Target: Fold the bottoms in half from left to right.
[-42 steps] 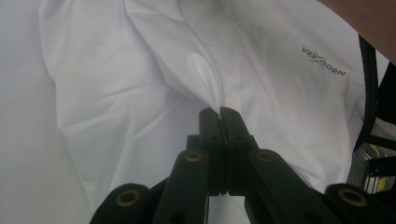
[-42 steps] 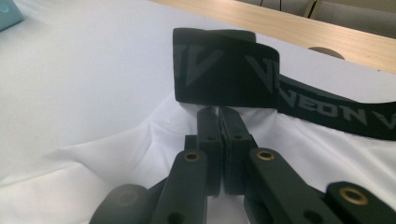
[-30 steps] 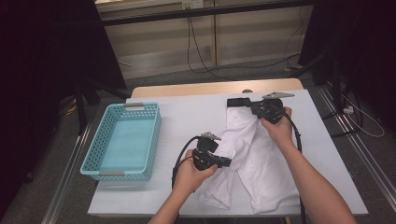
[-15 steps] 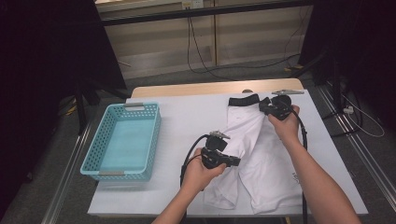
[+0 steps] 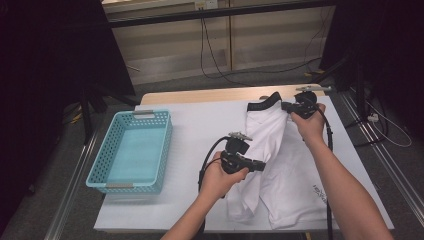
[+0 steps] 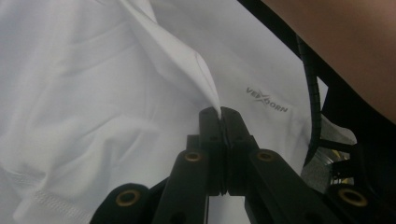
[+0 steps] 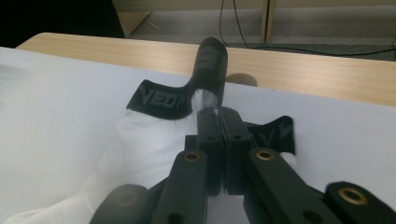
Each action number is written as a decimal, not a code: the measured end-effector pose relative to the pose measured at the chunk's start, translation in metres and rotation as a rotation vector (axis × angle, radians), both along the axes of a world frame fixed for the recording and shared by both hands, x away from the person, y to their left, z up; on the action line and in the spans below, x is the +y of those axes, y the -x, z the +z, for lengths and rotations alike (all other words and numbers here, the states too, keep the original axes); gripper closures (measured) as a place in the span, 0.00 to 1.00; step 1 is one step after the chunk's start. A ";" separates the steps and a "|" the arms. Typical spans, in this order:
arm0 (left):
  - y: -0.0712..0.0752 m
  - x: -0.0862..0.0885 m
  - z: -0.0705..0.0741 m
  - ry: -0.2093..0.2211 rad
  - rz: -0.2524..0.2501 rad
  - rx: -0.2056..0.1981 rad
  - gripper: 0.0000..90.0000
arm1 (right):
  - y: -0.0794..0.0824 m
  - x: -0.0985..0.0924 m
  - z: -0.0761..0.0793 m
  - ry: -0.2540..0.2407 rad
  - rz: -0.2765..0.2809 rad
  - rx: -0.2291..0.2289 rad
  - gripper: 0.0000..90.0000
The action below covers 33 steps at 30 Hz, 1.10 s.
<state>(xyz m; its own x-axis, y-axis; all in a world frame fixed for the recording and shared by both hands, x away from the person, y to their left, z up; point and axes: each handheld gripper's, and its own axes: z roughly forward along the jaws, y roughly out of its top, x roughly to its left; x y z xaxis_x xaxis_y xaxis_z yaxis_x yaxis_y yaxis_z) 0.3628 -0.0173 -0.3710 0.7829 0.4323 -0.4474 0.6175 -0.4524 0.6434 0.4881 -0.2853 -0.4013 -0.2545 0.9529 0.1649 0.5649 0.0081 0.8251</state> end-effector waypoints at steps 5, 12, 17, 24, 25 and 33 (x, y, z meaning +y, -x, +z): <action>-0.007 -0.020 -0.002 0.035 -0.016 0.021 0.99 | -0.007 -0.019 -0.005 0.024 -0.062 0.018 0.99; -0.011 -0.034 -0.023 0.035 -0.034 0.046 0.99 | -0.001 -0.035 -0.018 0.083 -0.150 0.044 0.79; -0.010 -0.032 -0.032 0.028 -0.033 0.047 0.99 | 0.016 -0.030 -0.019 0.042 -0.112 0.067 0.64; -0.004 -0.026 -0.034 0.025 -0.024 0.019 0.80 | 0.048 -0.014 -0.027 0.042 -0.040 0.076 0.59; -0.003 -0.023 -0.033 0.023 -0.026 0.008 0.74 | 0.052 -0.013 -0.027 0.048 -0.038 0.079 0.57; -0.004 0.003 -0.029 -0.050 0.048 -0.067 0.37 | 0.084 0.002 -0.027 0.053 0.060 0.097 0.53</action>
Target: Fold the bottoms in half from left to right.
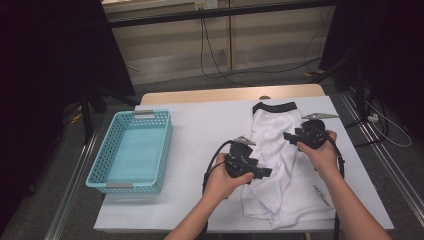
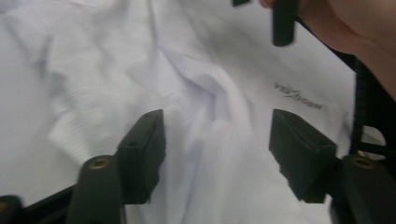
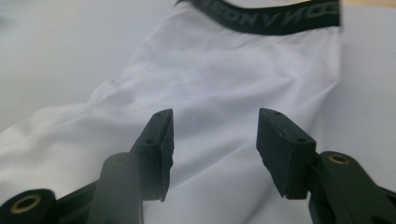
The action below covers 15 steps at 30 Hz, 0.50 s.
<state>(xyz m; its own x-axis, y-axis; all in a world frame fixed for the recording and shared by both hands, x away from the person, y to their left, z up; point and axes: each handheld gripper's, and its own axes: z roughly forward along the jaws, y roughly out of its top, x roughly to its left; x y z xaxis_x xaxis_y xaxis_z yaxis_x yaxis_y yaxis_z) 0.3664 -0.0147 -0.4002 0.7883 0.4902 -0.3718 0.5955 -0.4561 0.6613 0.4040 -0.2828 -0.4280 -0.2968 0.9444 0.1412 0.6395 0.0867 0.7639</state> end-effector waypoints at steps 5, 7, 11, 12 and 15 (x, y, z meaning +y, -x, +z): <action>-0.002 0.012 0.000 -0.040 0.028 -0.036 0.29 | 0.017 0.019 -0.002 0.024 0.084 -0.003 0.53; -0.003 0.016 -0.001 -0.057 0.039 -0.044 0.25 | 0.022 0.026 -0.004 0.031 0.114 0.001 0.53; -0.007 0.025 -0.003 -0.081 0.058 -0.058 0.22 | 0.032 0.035 -0.003 0.037 0.148 -0.008 0.53; -0.008 0.028 -0.004 -0.085 0.063 -0.062 0.21 | 0.034 0.036 -0.004 0.038 0.160 -0.005 0.52; -0.012 0.035 -0.005 -0.105 0.083 -0.073 0.20 | 0.040 0.042 -0.005 0.035 0.184 0.005 0.52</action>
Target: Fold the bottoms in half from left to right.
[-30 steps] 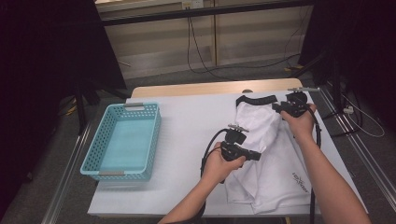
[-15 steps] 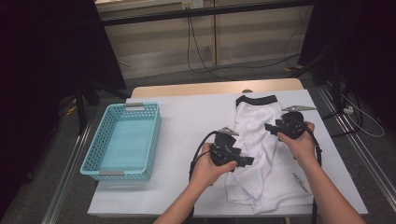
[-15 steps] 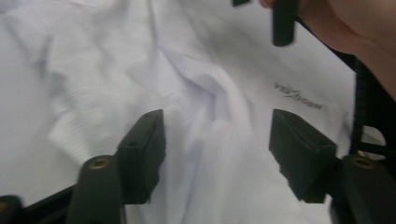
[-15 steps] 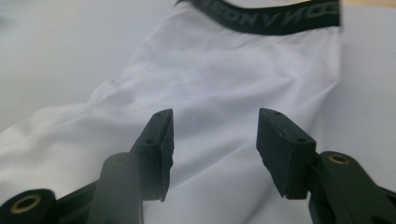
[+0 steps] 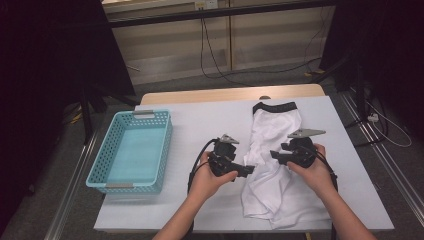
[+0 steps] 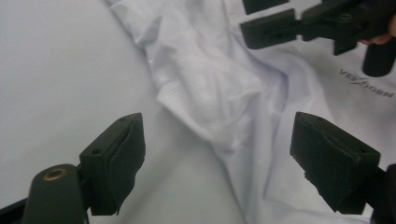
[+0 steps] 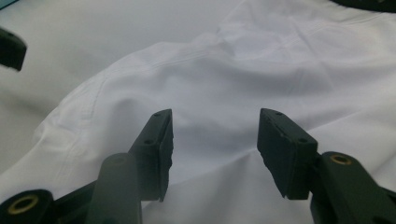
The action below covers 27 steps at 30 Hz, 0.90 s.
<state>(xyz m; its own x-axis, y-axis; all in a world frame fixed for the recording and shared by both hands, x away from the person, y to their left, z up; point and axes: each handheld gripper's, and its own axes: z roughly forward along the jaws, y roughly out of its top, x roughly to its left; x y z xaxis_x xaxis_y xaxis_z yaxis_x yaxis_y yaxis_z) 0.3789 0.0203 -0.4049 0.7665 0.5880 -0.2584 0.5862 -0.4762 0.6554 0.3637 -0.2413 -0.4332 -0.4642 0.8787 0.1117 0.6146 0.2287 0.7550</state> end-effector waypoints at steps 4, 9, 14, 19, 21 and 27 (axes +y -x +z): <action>-0.003 0.008 -0.001 -0.017 0.016 -0.021 0.19 | 0.006 0.007 -0.004 0.016 0.019 0.007 0.50; -0.003 0.011 -0.002 -0.038 0.015 -0.041 0.19 | 0.017 0.013 -0.006 0.043 0.019 0.027 0.47; -0.004 0.012 -0.004 -0.037 0.019 -0.038 0.19 | 0.026 0.009 -0.008 0.083 -0.011 0.041 0.59; -0.006 0.014 -0.004 -0.043 0.034 -0.046 0.19 | 0.033 0.003 -0.010 0.084 0.011 0.066 0.86; -0.006 0.015 -0.004 -0.044 0.035 -0.047 0.20 | 0.036 -0.002 -0.009 0.071 0.005 0.065 0.98; -0.009 0.016 -0.004 -0.040 0.040 -0.048 0.20 | 0.043 -0.019 -0.005 0.019 -0.005 0.049 0.99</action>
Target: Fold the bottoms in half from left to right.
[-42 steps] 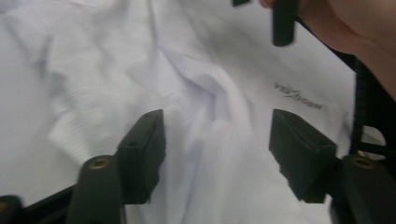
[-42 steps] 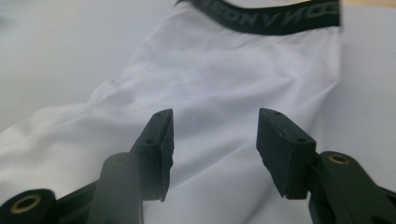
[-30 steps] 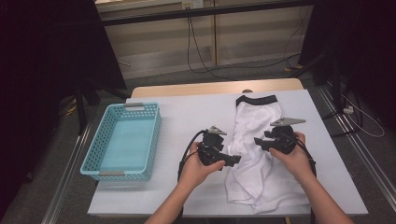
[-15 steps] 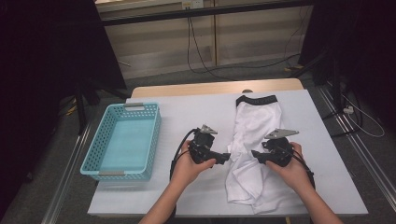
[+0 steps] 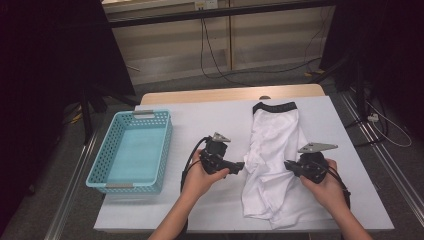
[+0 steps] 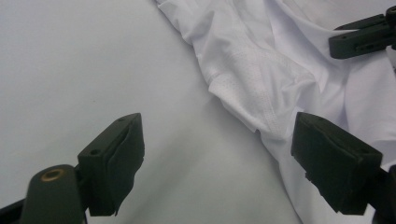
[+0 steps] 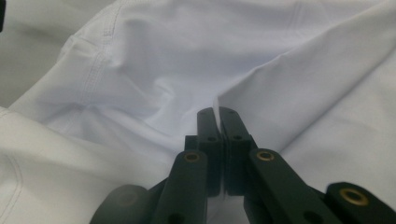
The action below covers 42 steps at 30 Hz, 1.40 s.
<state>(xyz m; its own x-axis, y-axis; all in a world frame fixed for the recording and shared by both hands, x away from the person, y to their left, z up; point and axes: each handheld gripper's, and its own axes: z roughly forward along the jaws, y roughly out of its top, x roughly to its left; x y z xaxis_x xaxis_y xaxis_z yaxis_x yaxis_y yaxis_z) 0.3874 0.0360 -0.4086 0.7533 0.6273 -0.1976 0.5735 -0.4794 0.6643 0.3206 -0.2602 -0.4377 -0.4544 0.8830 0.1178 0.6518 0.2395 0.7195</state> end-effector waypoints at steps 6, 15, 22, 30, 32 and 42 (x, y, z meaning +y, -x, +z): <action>0.001 -0.001 0.001 0.001 0.001 -0.003 0.20 | 0.006 -0.018 0.004 -0.030 -0.036 -0.015 0.99; 0.003 0.000 -0.001 0.000 0.004 -0.001 0.20 | 0.020 -0.049 0.008 -0.075 -0.089 -0.037 0.99; 0.004 0.000 -0.002 -0.010 -0.002 0.001 0.20 | 0.022 -0.065 0.001 -0.059 -0.122 -0.021 0.99; 0.004 -0.001 -0.004 -0.010 0.001 0.004 0.20 | 0.020 -0.058 0.004 0.011 -0.136 -0.033 0.79; 0.005 -0.002 -0.005 -0.013 -0.002 0.006 0.20 | 0.016 -0.053 0.007 0.021 -0.129 -0.059 0.74; 0.000 -0.006 -0.010 -0.019 0.000 0.001 0.21 | -0.017 -0.030 -0.002 0.089 -0.151 -0.063 0.71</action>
